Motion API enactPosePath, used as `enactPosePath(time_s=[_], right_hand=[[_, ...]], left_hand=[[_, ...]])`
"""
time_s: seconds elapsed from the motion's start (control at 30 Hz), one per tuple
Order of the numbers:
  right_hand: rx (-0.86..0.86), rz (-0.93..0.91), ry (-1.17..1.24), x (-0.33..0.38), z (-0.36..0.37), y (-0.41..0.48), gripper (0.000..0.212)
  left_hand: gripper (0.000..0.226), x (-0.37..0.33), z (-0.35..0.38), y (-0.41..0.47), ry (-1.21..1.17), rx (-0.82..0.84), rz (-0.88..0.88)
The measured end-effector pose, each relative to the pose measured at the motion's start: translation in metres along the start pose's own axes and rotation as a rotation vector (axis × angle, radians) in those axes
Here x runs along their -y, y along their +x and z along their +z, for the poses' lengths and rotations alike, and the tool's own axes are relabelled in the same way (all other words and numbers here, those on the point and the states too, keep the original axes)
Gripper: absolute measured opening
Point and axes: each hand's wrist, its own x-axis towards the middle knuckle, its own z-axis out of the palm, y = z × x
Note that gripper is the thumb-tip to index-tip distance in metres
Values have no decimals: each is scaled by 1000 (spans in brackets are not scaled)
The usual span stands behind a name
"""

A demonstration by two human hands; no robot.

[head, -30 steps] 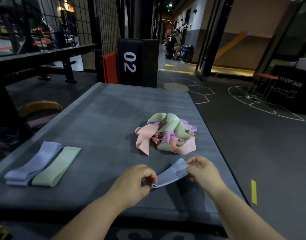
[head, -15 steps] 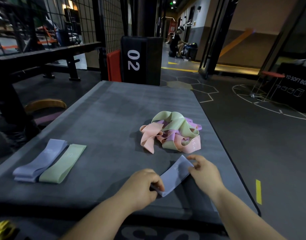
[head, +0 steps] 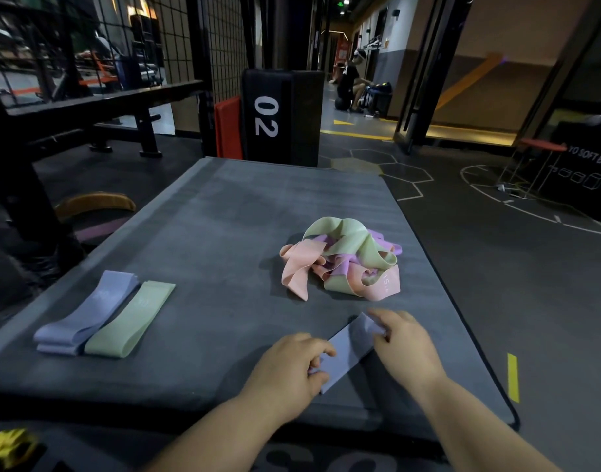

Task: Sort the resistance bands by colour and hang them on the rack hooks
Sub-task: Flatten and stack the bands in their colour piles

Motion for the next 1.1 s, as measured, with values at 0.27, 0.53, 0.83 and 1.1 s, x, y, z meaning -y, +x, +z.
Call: enactPosePath(time_s=[0.27,0.53,0.83,1.1], right_hand=[[152,-224,-119,-5,-7,-2,58],[254,-252,-283,-8,-3,-6,55],[257,-228,-383,-11,3,-10,106],[296,-182,-390,-7,1,-11,60]], left_hand=[[49,-5,1,-3,284,167,48],[50,-4,-1,-7,405,280,49],[54,-2,5,-12,437,286,-1],[53,-2,5,-13,442,314,-15]])
